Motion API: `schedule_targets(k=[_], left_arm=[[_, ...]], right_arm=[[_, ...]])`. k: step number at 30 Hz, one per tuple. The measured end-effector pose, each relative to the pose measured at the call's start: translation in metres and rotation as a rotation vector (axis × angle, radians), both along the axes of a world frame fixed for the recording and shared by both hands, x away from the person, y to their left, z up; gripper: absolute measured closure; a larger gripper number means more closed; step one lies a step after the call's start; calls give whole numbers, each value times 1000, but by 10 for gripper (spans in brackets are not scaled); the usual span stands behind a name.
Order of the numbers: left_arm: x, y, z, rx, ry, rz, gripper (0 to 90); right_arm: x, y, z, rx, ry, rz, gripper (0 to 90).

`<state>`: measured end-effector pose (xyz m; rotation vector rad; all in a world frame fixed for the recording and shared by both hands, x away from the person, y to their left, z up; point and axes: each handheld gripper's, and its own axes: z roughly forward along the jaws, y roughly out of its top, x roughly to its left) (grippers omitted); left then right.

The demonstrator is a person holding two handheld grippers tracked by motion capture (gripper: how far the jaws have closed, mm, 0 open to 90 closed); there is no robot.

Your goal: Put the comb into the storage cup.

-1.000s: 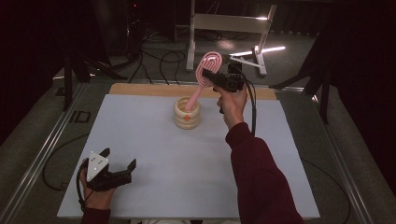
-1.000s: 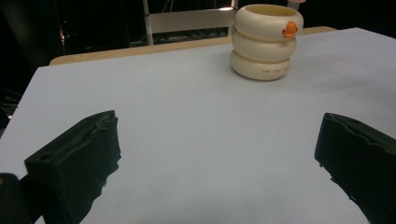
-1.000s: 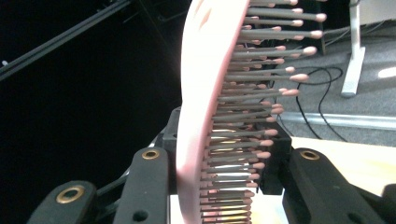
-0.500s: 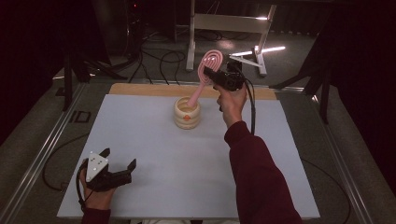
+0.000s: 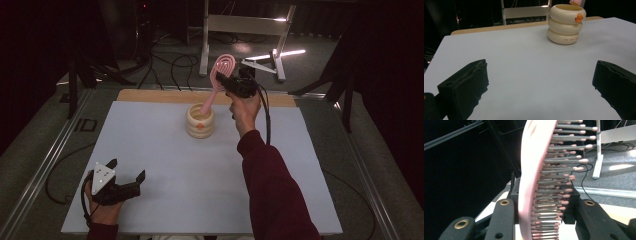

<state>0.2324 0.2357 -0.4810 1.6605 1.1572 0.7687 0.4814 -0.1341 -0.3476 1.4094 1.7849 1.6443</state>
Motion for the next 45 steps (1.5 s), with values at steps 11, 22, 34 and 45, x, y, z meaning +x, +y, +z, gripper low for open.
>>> schedule_targets(k=[11,22,34,45], left_arm=[[-1,0,0,-5,-3,2,9],[-1,0,0,-6,-5,4,9],[-1,-1,0,3,-2,0,9],[-1,-1,0,4,0,-1,9]], right_arm=[[0,8,-5,-24,-13,-2,639],[-2,11,-12,-15,-14,-6,638],[-2,14,-22,-17,-4,-13,638],[-1,19,-30,-27,7,-4,638]])
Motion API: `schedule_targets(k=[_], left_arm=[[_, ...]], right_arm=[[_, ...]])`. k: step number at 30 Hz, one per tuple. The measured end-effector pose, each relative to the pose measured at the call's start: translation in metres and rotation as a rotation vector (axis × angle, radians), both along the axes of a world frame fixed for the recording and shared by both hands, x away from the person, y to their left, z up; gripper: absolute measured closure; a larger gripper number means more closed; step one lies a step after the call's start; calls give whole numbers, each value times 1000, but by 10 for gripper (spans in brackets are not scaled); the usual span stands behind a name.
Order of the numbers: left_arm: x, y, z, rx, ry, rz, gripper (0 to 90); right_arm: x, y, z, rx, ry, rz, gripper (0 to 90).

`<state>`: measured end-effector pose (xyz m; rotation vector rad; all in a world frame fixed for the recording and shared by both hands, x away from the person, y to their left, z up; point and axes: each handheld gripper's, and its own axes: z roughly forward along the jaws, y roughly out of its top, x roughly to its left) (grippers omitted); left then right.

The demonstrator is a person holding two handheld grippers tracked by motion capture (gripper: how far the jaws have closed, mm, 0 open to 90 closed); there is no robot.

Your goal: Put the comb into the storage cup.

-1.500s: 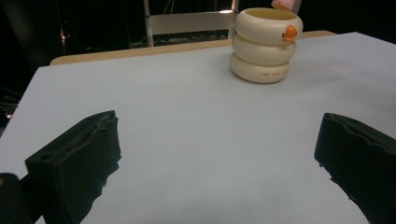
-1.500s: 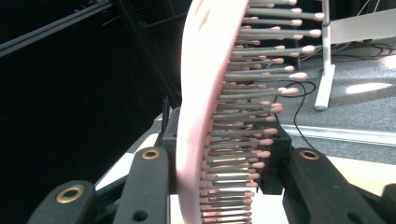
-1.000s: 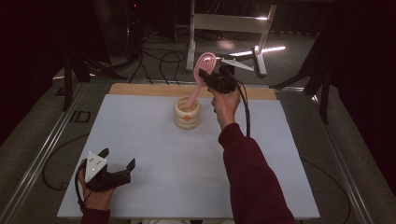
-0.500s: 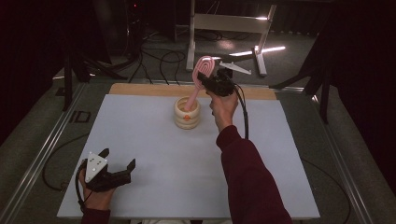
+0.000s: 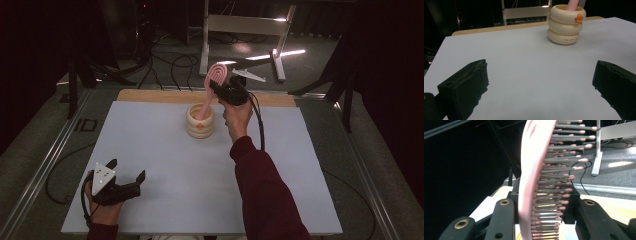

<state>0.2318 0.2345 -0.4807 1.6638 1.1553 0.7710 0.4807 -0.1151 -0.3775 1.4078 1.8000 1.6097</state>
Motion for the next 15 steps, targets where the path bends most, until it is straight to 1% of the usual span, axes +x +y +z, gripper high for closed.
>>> schedule_targets(k=[8,15], left_arm=[[0,0,0,0,0,0,9],[0,0,-1,1,0,0,9]], right_arm=[[1,3,-5,-12,3,14,638],[1,3,-10,-4,7,6,638]])
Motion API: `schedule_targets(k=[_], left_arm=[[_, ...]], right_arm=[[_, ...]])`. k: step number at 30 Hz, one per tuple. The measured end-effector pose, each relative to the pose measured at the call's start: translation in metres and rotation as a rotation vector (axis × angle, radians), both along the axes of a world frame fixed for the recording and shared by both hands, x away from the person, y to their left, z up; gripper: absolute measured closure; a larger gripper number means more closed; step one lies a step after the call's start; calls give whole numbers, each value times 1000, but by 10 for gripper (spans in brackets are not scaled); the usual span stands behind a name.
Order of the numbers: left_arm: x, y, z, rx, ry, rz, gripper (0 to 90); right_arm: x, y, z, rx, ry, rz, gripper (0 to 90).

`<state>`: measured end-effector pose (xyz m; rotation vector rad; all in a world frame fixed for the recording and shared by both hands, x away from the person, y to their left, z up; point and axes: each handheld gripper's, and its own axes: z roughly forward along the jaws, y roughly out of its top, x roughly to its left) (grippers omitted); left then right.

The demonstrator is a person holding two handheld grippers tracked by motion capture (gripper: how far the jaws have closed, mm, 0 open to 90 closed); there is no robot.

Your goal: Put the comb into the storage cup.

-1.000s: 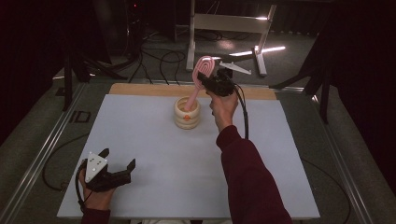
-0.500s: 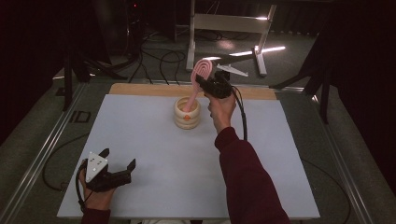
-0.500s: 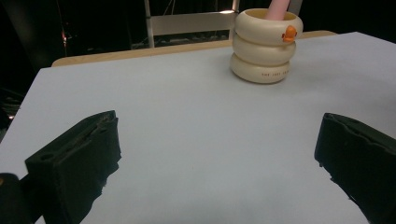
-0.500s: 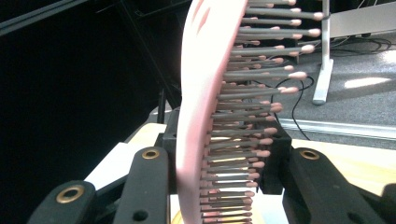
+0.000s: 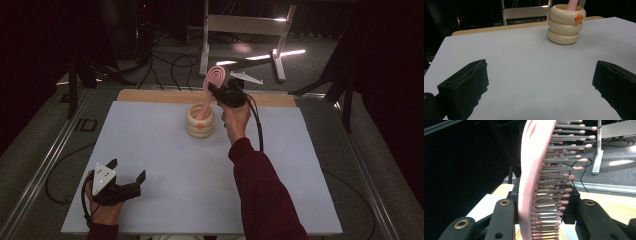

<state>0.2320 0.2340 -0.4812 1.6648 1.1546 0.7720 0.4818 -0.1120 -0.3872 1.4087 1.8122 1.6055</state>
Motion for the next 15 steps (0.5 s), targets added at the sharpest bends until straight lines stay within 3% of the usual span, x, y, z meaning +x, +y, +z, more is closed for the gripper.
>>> schedule_targets(k=[15], left_arm=[[0,0,0,1,1,-2,9]], right_arm=[[1,2,-13,-7,10,-11,638]])
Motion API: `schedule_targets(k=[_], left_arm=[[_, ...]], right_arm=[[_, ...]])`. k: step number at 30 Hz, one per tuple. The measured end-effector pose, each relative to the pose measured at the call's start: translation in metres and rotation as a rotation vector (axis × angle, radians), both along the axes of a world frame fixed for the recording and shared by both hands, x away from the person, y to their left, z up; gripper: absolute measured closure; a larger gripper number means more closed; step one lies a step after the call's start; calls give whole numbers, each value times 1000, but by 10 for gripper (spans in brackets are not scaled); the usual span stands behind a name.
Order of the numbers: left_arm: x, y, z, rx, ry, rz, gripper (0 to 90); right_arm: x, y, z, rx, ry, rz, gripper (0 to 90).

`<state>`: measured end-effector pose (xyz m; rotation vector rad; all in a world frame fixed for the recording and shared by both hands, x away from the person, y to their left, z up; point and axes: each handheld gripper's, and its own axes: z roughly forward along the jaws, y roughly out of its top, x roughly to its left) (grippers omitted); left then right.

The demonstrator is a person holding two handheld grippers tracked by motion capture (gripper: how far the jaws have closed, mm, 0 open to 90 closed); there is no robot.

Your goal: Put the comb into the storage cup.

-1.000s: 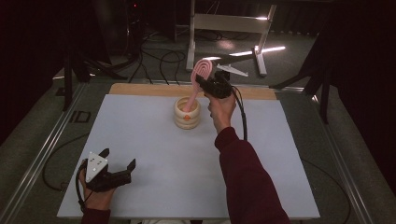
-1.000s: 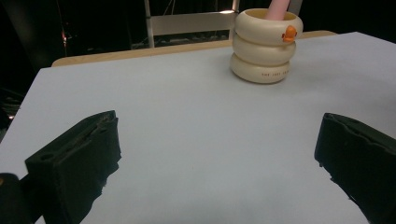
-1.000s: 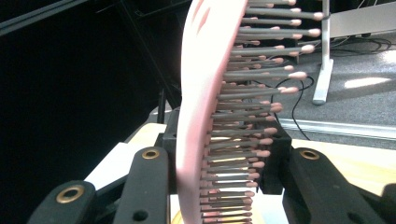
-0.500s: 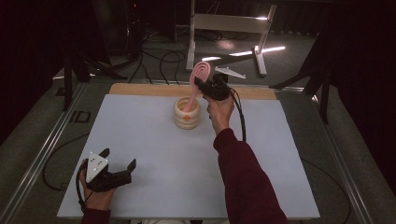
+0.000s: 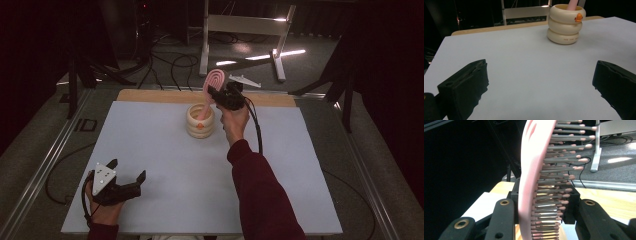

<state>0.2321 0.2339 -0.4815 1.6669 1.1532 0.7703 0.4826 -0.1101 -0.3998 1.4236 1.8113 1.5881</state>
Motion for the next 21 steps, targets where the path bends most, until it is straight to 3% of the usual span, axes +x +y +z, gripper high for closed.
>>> schedule_targets(k=[21], left_arm=[[0,0,0,2,1,0,9]], right_arm=[[-4,8,-16,3,12,0,638]])
